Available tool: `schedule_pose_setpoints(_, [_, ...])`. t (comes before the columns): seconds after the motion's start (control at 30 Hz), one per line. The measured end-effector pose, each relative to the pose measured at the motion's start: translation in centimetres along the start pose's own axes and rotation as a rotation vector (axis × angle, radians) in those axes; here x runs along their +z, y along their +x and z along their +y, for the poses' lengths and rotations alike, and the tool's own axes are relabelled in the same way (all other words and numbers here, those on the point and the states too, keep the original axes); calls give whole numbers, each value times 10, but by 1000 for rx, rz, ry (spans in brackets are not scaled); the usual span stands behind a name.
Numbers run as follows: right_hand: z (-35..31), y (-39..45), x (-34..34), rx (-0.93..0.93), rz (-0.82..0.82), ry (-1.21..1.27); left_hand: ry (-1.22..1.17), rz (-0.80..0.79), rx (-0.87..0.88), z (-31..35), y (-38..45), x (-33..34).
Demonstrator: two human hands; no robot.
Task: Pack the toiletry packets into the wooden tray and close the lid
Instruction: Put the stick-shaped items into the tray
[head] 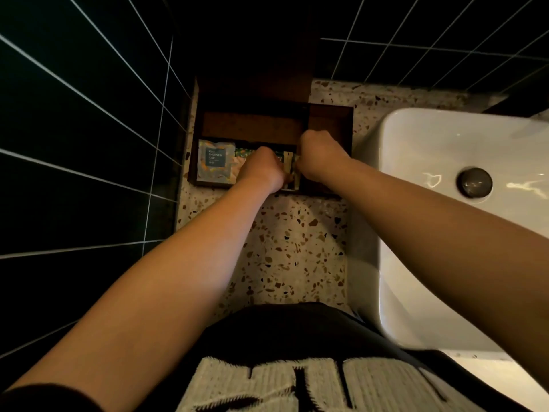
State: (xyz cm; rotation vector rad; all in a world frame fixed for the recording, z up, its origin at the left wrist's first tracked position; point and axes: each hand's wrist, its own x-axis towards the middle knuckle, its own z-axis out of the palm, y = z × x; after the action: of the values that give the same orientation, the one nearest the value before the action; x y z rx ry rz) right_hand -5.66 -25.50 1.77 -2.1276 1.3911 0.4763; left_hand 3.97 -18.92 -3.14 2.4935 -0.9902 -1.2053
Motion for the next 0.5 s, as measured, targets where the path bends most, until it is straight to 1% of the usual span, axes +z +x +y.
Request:
schedule_pose_setpoints(0.23, [9, -1, 11, -78, 72, -65, 54, 16, 28, -2, -1, 2])
schedule_pose_setpoints(0.4, [10, -8, 13, -96, 115, -46, 79, 57, 58, -1, -4, -1])
schedule_pose_setpoints(0.5, [13, -22, 10, -101, 164, 12, 79, 96, 99, -3, -13, -4])
